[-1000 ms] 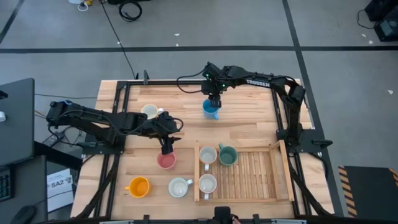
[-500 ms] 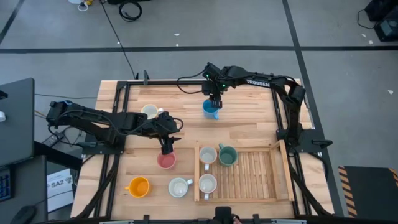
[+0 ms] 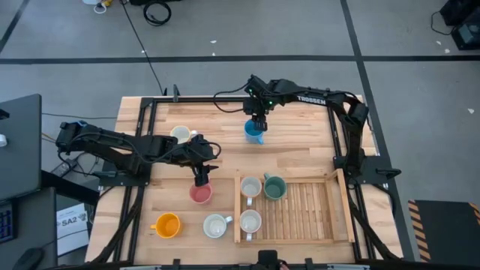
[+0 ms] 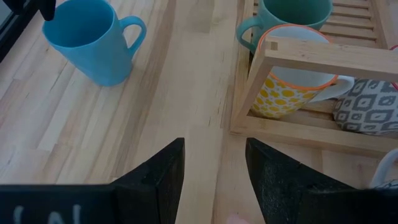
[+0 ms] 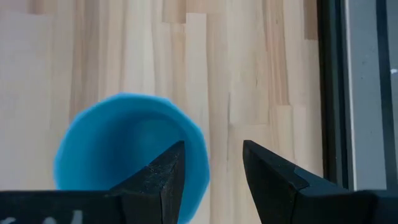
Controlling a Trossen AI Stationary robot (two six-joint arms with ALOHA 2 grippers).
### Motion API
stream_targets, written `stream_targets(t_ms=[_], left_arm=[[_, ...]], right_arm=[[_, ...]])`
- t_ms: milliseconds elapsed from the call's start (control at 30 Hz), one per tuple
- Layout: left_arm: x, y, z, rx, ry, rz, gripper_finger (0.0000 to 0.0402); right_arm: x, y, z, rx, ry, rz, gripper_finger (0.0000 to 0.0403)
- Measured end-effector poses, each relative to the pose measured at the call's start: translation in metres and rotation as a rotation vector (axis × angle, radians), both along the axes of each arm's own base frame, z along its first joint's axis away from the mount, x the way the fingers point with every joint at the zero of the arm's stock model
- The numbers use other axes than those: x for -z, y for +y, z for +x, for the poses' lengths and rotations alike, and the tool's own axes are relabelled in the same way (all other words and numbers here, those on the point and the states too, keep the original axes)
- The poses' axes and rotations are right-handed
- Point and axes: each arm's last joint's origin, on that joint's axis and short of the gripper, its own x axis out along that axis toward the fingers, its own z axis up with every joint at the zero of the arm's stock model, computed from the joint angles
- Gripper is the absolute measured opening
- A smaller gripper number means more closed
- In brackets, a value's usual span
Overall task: Place coffee mugs
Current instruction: Put the blue mug on the shelf
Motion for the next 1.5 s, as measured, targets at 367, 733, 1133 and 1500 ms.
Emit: stream_targets(t_ms=[367, 733, 1133, 1500], left_arm=[[0.0, 0.0, 0.0, 0.0, 0.0, 0.0, 0.0176], [0.0, 0.0, 0.0, 0.0, 0.0, 0.0, 0.0176], [0.0, 0.0, 0.0, 0.0, 0.0, 0.0, 0.0176], [0.0, 0.0, 0.0, -0.001, 0.0, 0.0, 0.0176]], right_arm=[[0.032, 0.002, -0.005, 0.007, 0.012, -0.006, 0.0167], [0.052, 0.004, -0.008, 0.02, -0.001, -0.016, 0.0167], [0.052, 0.003, -0.008, 0.022, -0.001, -0.019, 0.0138], [0.051, 0.003, -0.009, 0.023, 0.0, -0.017, 0.006]])
